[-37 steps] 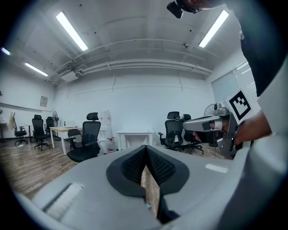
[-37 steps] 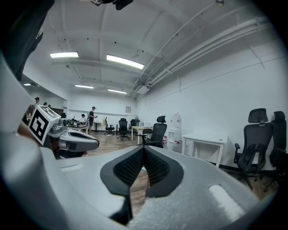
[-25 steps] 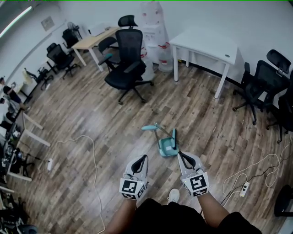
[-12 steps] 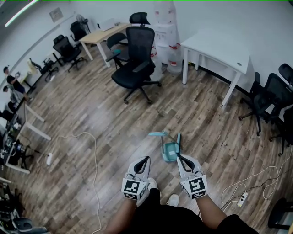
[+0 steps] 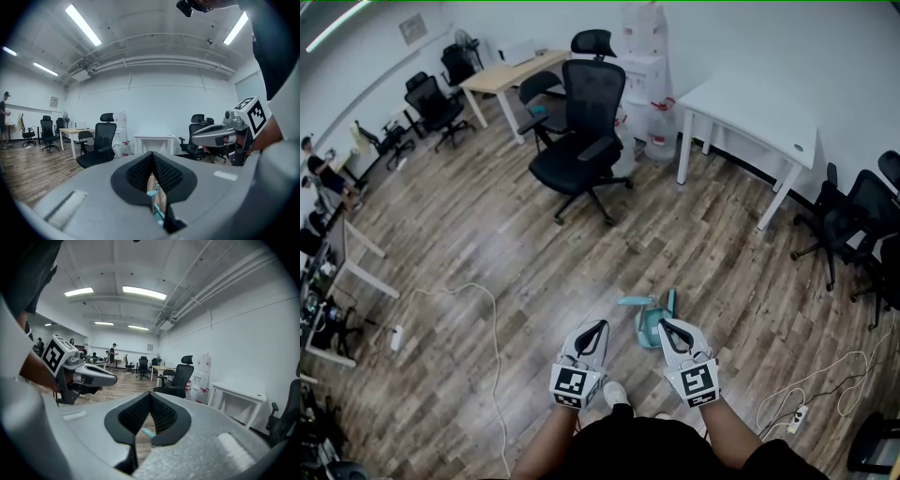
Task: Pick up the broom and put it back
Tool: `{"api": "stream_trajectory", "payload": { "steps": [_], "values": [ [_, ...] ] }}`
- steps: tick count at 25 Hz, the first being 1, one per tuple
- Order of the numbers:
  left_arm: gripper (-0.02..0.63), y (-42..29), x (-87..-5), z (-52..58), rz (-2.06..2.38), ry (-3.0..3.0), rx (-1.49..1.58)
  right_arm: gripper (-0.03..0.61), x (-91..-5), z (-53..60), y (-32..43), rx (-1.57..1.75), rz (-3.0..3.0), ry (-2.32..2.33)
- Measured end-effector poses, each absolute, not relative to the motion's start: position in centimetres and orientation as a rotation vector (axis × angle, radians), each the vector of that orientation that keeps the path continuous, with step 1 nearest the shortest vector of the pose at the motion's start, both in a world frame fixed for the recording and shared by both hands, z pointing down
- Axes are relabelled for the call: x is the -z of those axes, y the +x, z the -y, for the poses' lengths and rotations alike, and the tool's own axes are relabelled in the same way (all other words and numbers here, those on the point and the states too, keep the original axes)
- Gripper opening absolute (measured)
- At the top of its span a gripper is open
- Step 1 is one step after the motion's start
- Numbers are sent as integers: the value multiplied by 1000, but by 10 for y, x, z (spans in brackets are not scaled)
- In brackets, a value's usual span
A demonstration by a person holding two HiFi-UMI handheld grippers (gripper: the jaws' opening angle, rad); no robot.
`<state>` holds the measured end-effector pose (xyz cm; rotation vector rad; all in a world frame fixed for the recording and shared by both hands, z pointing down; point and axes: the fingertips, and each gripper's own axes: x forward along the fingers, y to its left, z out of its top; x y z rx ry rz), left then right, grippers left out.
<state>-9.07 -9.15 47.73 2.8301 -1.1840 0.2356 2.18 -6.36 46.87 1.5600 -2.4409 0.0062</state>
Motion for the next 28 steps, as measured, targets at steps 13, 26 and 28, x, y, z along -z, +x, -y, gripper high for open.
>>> {"api": "stream_trajectory", "payload": {
  "steps": [13, 26, 28],
  "values": [
    [17, -102, -493, 141, 1082, 2829, -252, 2, -488, 106, 16, -38, 2334, 1588],
    [18, -79, -510, 160, 1175, 2748, -280, 5, -539, 124, 43, -145, 2336, 1382],
    [17, -78, -518, 159, 1188, 2732, -311, 22, -553, 125, 48, -168, 2326, 1341]
  ]
}}
